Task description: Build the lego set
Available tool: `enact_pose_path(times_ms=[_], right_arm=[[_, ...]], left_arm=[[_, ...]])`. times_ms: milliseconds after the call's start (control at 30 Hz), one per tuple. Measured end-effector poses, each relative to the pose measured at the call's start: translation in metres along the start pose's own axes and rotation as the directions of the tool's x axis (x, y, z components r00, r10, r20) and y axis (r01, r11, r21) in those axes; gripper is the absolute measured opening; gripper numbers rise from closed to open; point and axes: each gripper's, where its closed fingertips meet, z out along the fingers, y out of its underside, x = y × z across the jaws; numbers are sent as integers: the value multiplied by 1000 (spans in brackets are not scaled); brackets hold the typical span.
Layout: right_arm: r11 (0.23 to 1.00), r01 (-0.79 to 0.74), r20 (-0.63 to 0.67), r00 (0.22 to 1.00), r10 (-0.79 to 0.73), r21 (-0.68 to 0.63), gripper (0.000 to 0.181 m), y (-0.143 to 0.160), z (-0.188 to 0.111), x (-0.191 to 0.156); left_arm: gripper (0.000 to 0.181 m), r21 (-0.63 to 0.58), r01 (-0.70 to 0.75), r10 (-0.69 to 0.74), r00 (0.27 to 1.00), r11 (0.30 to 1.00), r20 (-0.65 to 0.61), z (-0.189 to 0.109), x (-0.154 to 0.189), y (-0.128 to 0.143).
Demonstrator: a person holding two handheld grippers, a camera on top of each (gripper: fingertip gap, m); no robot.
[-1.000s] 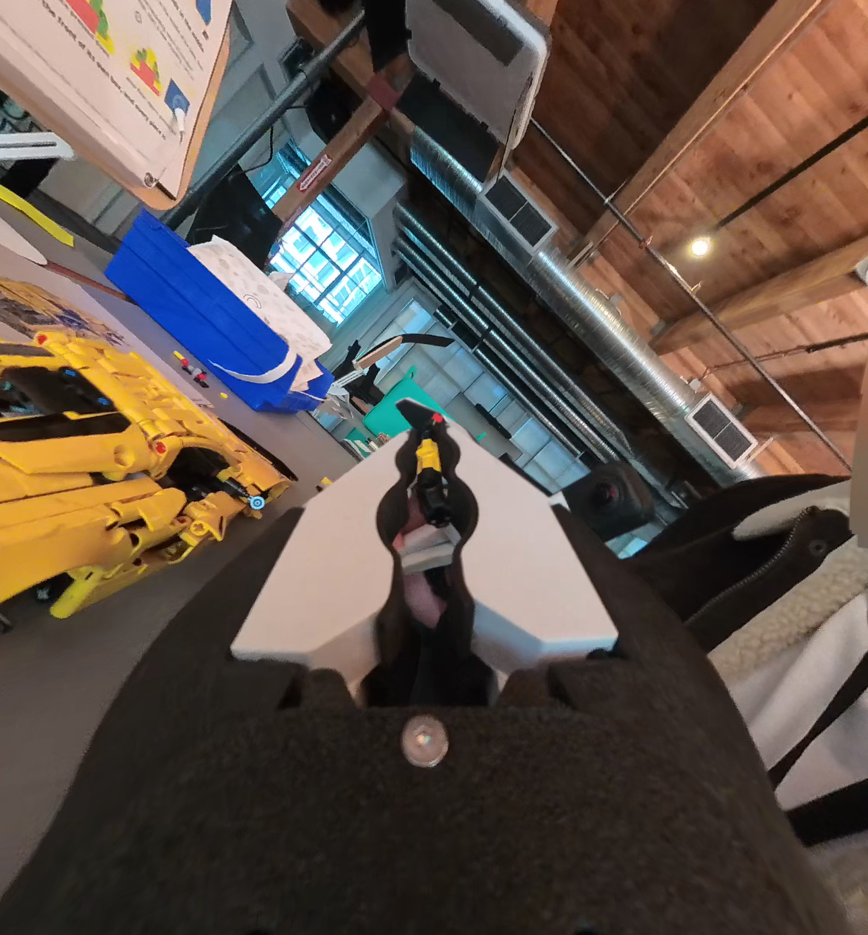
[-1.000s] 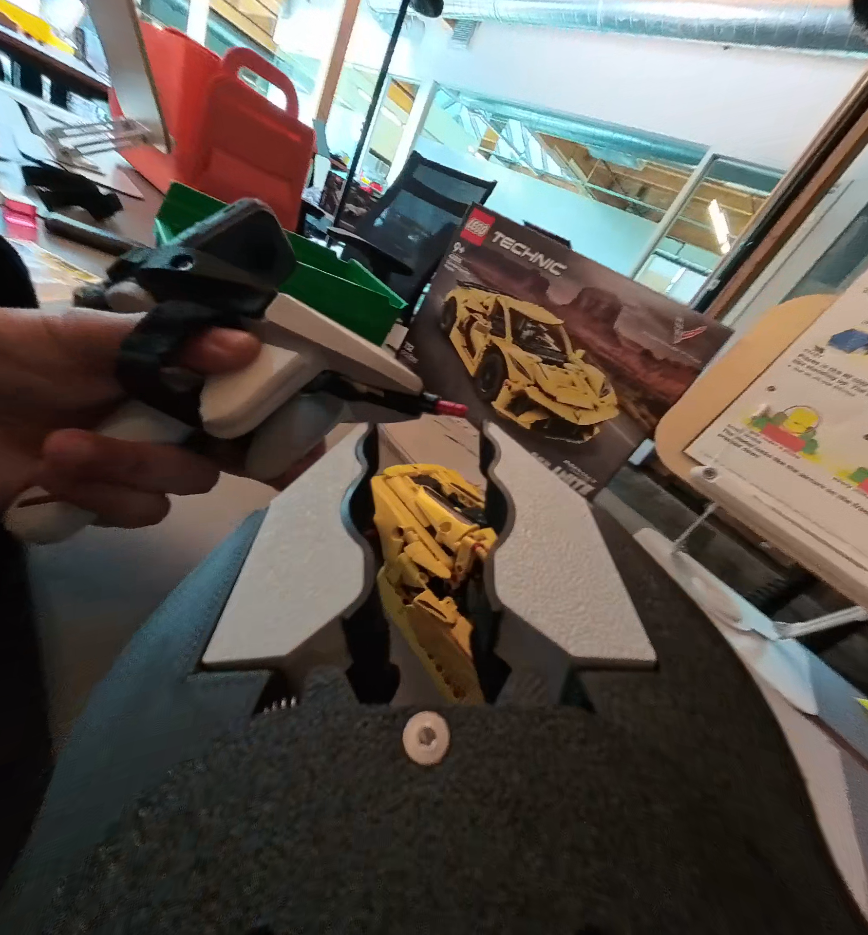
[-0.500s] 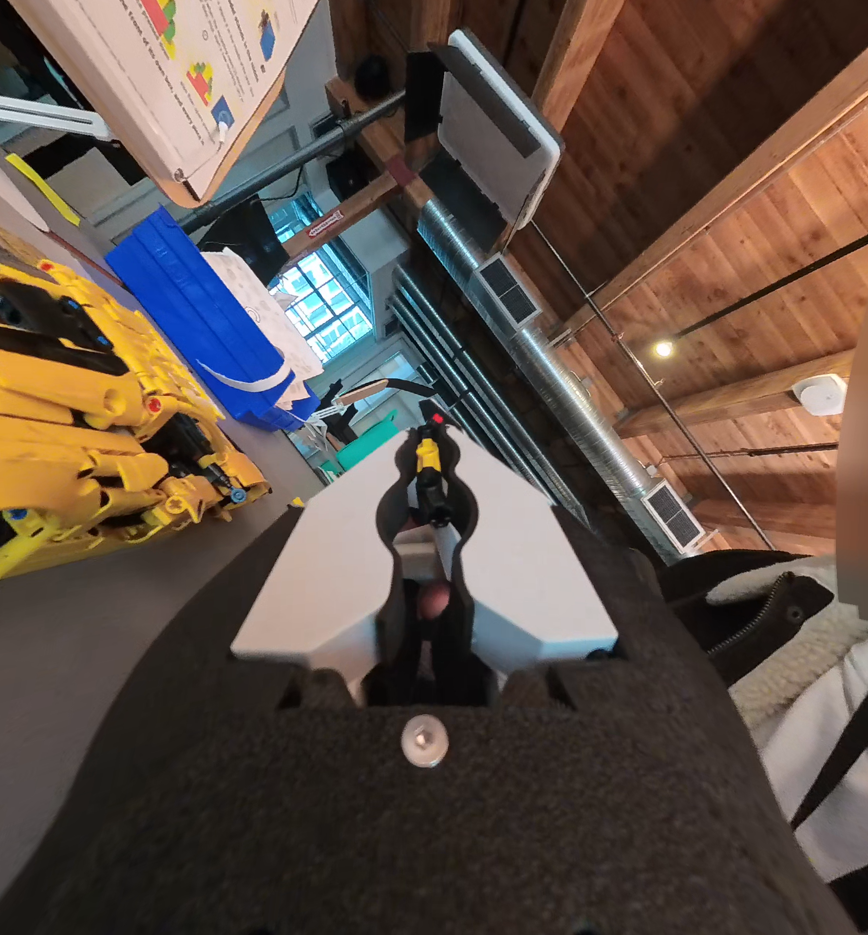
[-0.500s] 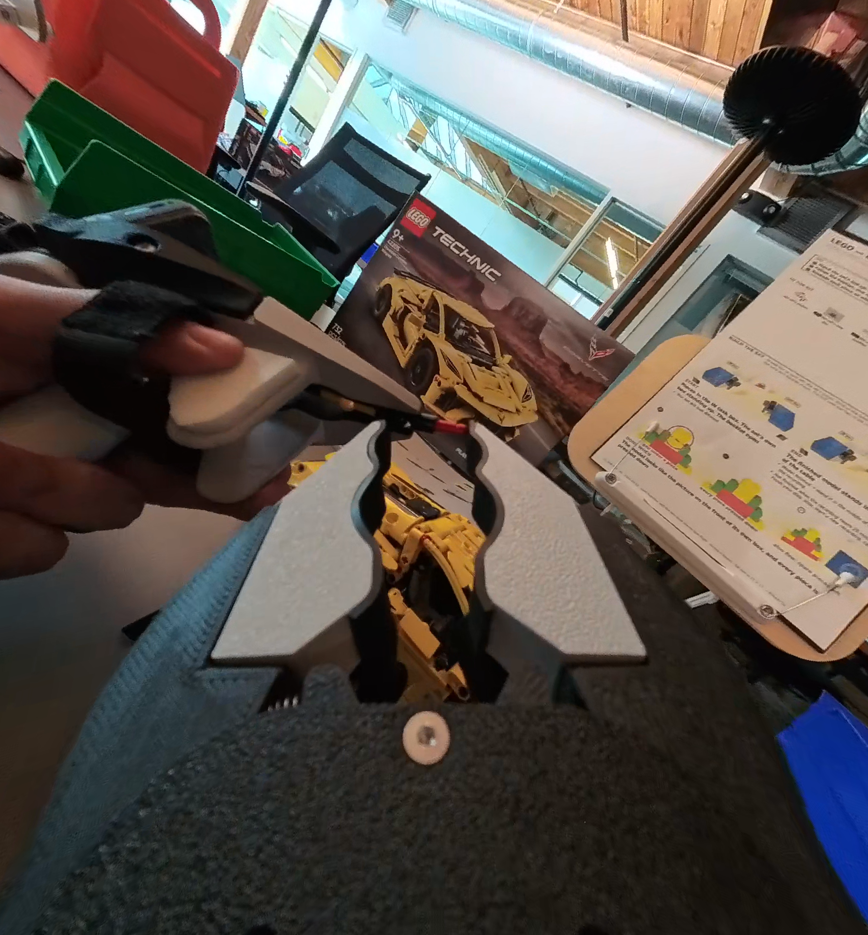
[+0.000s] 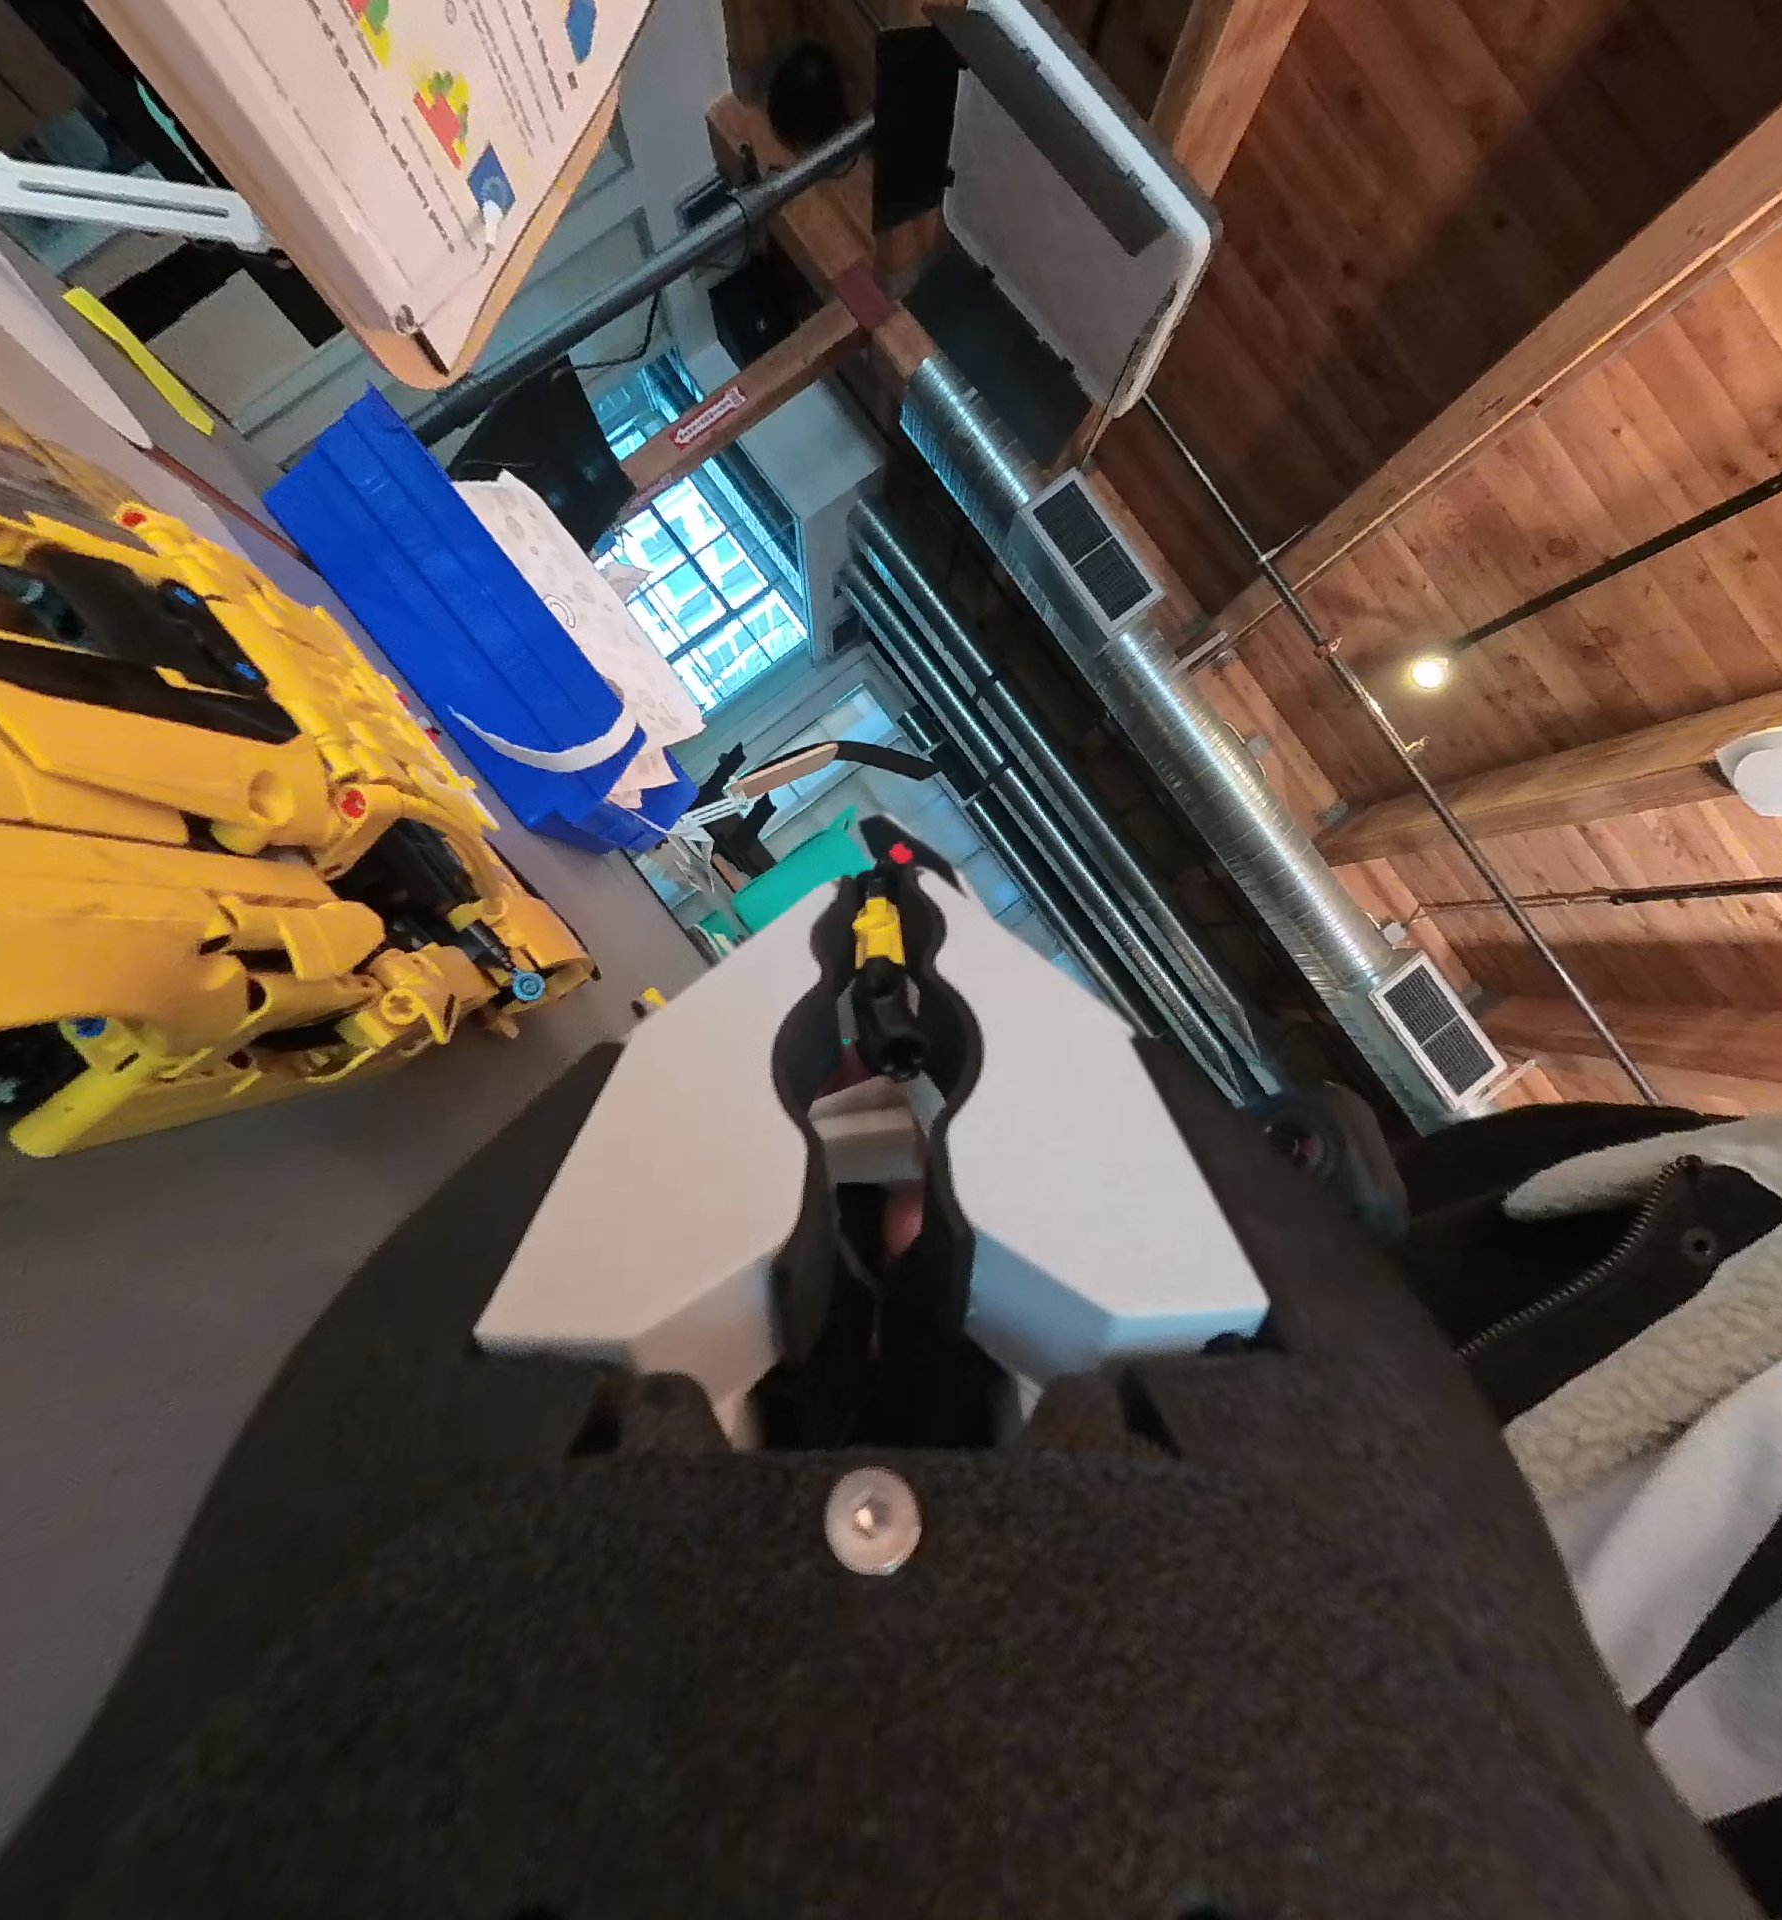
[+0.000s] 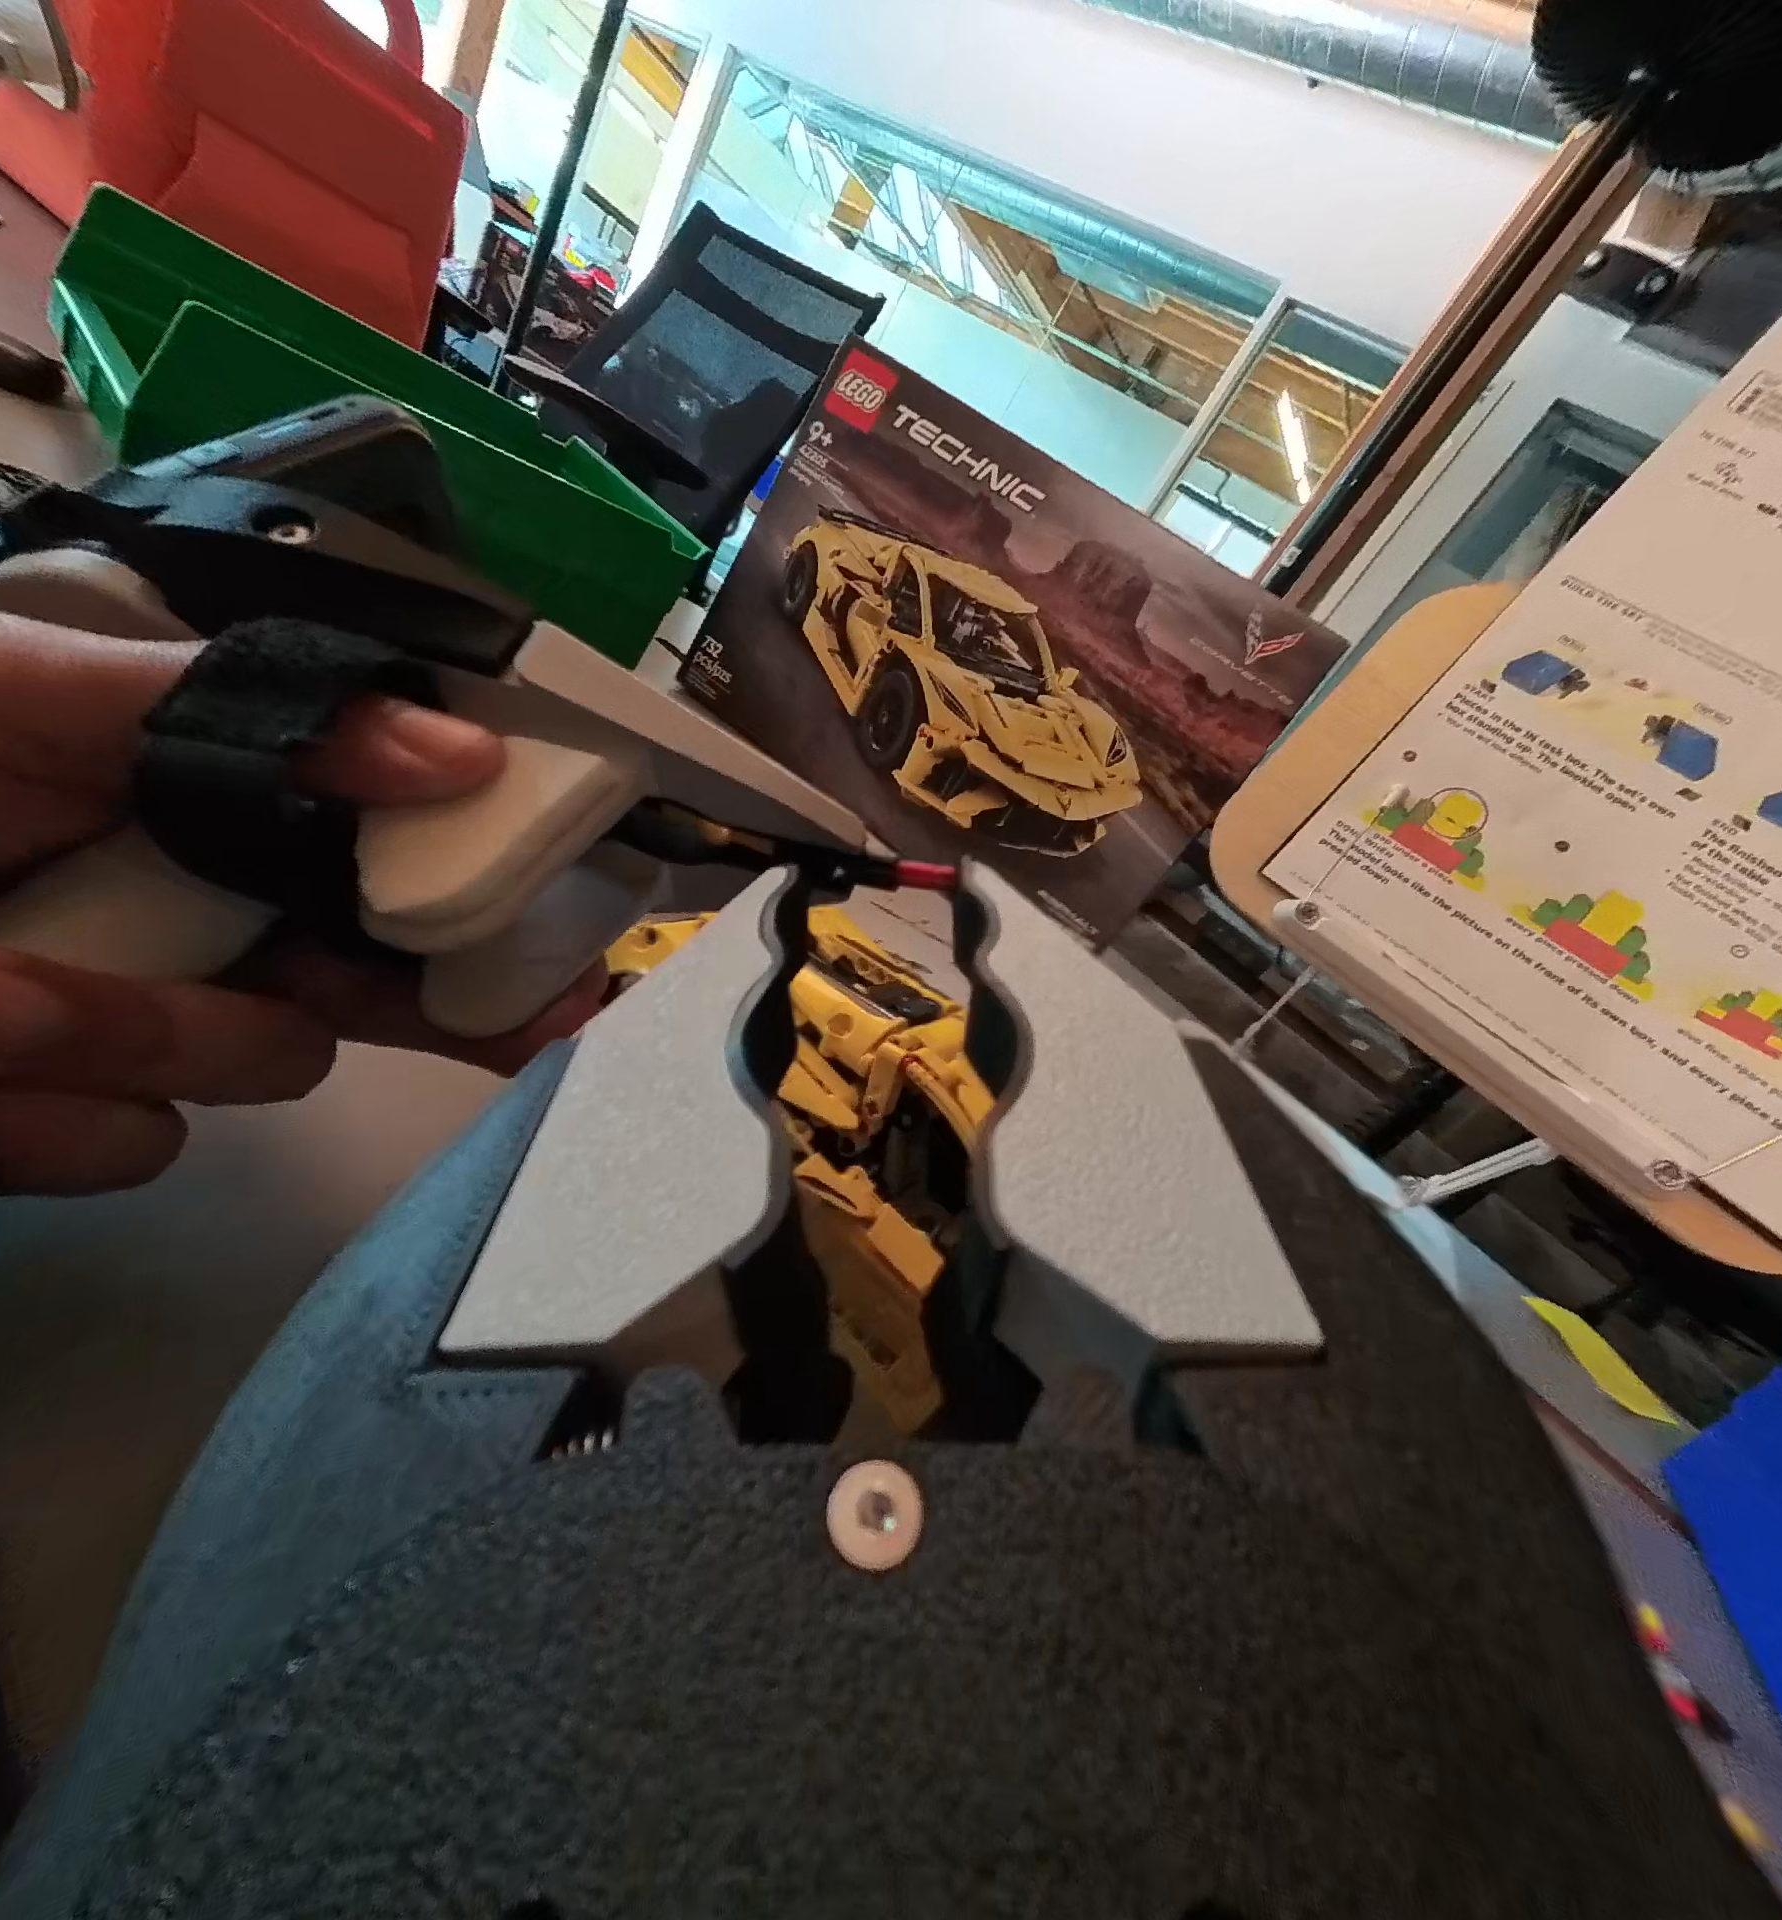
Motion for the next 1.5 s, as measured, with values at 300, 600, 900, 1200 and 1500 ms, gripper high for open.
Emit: enact_pose_path(times_ms=[300,600,900,1200,1500], right_arm=[[1000,-15,27,1000,15,2,24,2,-3,0],[709,-665,584,486,650,-236,28,-13,-50,-10],[639,-716,657,341,672,-282,12,-23,-60,-7],[656,-707,627,390,674,-265,7,-15,-61,4],[663,-696,560,445,699,-275,7,10,-80,34]], left_arm=[[7,-43,-34,34,999,999,9,2,0,3],[7,-267,-436,412,900,860,-144,3,34,31],[7,-291,-480,438,876,828,-202,5,43,43],[10,-316,-446,418,895,837,-155,4,35,40],[14,-372,-482,482,870,793,-99,1,21,42]])
